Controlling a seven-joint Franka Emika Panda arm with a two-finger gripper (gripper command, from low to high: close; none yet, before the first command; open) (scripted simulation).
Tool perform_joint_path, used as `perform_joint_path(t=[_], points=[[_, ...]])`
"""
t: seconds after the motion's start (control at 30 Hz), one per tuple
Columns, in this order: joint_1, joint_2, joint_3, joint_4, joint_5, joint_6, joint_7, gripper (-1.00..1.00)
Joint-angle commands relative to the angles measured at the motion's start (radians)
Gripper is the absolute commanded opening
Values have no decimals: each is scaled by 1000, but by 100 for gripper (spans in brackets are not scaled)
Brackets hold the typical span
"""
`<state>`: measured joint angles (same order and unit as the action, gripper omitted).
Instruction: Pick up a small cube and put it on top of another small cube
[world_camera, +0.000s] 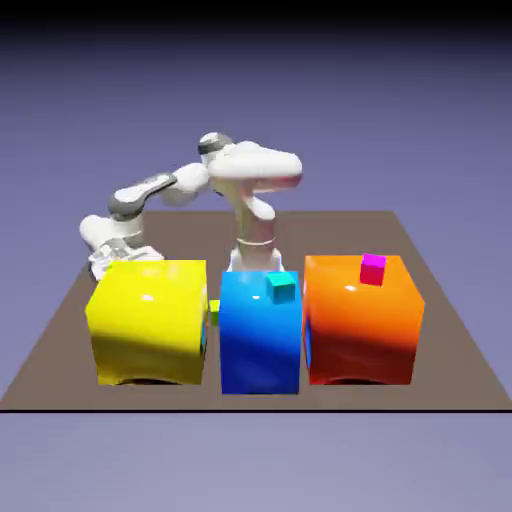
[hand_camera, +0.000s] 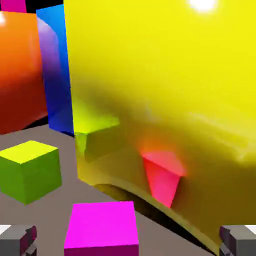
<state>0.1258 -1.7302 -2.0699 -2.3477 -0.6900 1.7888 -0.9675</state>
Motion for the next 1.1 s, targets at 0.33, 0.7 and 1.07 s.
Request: perform_joint_path(t=[0.33,0.7,1.07], points=[[14,29,69,-12,-35,38,51,-100],[191,221,467,-125,-214,357,393,-100],[559,373,602,-296,-205,775,650,-100]])
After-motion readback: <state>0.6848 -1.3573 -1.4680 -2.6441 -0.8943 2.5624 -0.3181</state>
